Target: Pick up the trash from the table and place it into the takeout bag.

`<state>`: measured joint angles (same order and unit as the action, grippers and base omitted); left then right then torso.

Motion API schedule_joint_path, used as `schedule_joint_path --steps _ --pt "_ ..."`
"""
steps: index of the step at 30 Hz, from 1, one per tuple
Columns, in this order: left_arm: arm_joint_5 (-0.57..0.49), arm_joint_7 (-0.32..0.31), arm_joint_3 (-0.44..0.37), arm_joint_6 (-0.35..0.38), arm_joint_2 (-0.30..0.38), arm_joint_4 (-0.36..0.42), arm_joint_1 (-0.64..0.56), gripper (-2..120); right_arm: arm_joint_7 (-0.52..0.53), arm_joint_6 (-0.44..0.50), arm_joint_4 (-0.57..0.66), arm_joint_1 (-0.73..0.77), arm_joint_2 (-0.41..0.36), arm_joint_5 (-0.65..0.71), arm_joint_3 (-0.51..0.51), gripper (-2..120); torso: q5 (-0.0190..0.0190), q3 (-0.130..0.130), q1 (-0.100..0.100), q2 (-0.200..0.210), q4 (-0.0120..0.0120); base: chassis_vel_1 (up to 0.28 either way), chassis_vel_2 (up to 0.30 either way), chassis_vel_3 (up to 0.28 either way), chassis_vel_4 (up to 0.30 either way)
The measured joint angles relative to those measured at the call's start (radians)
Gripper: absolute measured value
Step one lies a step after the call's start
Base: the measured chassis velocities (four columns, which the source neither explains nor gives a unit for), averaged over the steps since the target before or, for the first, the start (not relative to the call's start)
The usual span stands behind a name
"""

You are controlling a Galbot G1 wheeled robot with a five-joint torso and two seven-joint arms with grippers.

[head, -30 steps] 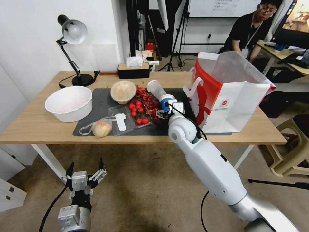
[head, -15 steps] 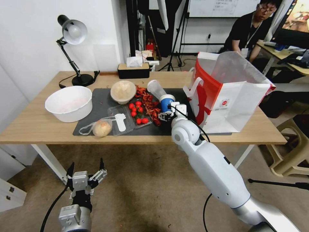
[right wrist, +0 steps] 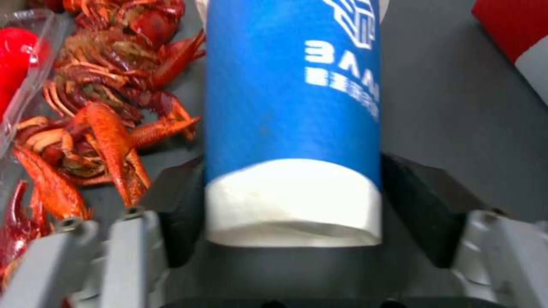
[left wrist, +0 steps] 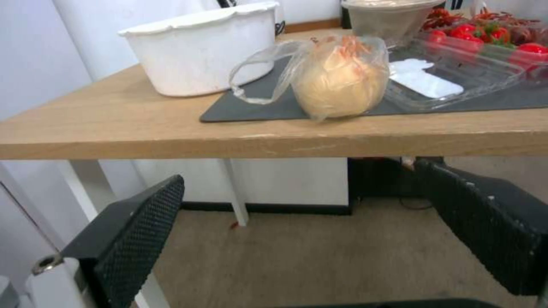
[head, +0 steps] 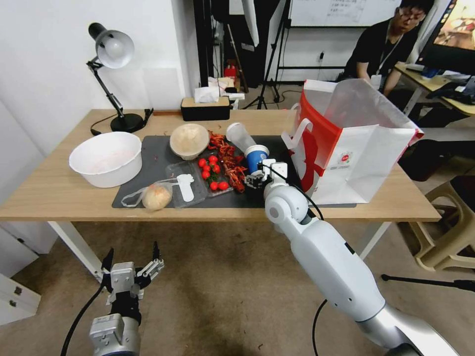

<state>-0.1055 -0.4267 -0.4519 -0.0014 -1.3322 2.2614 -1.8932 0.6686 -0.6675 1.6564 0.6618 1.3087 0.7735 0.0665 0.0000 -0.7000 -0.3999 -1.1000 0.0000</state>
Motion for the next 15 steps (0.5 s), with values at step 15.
schedule_joint_path --steps 15 --pt "0.010 0.000 0.004 -0.004 -0.003 0.005 -0.005 100 -0.056 0.061 0.029 0.008 -0.034 -0.085 0.006 29 0.0001 0.000 0.000 0.000 0.0000 0.000 0.000 0.000 0.000"
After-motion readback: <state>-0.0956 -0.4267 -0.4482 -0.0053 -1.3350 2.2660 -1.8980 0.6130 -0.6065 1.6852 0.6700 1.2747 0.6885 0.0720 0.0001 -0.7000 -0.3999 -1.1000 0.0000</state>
